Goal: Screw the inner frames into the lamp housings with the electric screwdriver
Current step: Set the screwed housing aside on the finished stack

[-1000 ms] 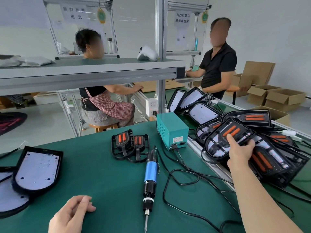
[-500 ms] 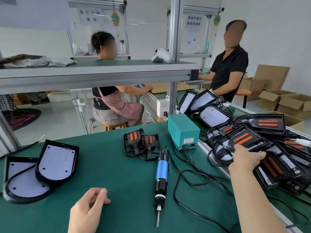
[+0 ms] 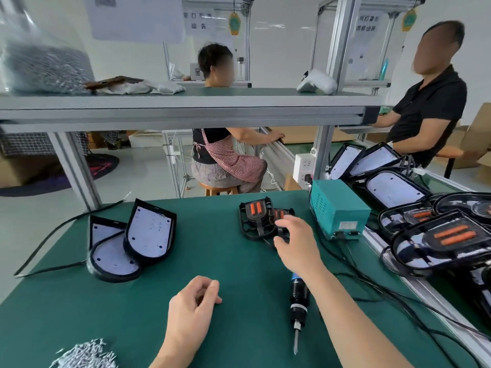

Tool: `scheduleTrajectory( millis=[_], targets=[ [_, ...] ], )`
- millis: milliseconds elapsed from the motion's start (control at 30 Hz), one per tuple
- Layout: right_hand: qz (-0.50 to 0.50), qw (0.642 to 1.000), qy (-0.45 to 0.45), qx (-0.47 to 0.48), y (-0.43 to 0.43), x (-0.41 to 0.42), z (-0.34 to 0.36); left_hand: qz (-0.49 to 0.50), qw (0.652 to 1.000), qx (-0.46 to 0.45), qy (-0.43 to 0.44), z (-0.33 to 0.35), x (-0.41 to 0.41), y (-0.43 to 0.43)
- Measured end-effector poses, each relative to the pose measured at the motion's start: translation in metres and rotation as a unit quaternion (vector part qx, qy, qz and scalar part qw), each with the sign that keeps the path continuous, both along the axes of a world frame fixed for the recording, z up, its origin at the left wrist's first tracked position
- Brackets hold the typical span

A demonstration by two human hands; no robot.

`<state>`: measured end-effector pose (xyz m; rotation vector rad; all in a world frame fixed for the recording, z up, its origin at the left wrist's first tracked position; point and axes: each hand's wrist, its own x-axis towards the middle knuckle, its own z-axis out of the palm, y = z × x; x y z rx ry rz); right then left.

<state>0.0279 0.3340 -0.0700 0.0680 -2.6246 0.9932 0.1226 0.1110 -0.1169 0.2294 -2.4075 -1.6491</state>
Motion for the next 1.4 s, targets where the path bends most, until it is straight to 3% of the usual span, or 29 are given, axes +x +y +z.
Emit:
scheduleTrajectory(
  millis=[67, 167, 400, 700, 1033, 1267, 1333, 1400],
  targets=[
    [0.043, 0.991, -0.027, 0.128, -0.02, -0.014, -0.009, -0.003, 1.0, 0.004, -0.003, 0.003, 0.002, -0.001],
    [0.071, 0.968, -0.059, 0.235, -0.04, -0.028, -0.022, -0.003, 1.0, 0.012, -0.003, 0.005, 0.004, -0.004],
    [0.085, 0.928, -0.078, 0.355, -0.054, -0.042, -0.027, -0.004, 1.0, 0.03, -0.004, 0.004, 0.006, -0.008],
    [0.06, 0.933, -0.099, 0.34, -0.077, -0.025, -0.024, -0.004, 1.0, 0.023, 0.002, 0.002, 0.002, -0.009],
    [0.096, 0.935, -0.058, 0.336, -0.111, 0.049, -0.041, -0.006, 1.0, 0.008, 0.01, 0.001, 0.001, -0.006],
    [0.023, 0.969, -0.042, 0.242, -0.115, 0.067, -0.059, 0.009, 1.0, 0.027, 0.009, 0.0, 0.002, -0.009],
    [0.01, 0.97, -0.029, 0.243, -0.115, 0.066, -0.06, 0.035, 0.999, 0.003, 0.027, -0.001, 0.003, -0.01],
    [0.004, 0.969, -0.008, 0.246, -0.117, 0.066, -0.061, 0.082, 0.991, -0.078, 0.069, 0.0, 0.001, -0.014]
  ],
)
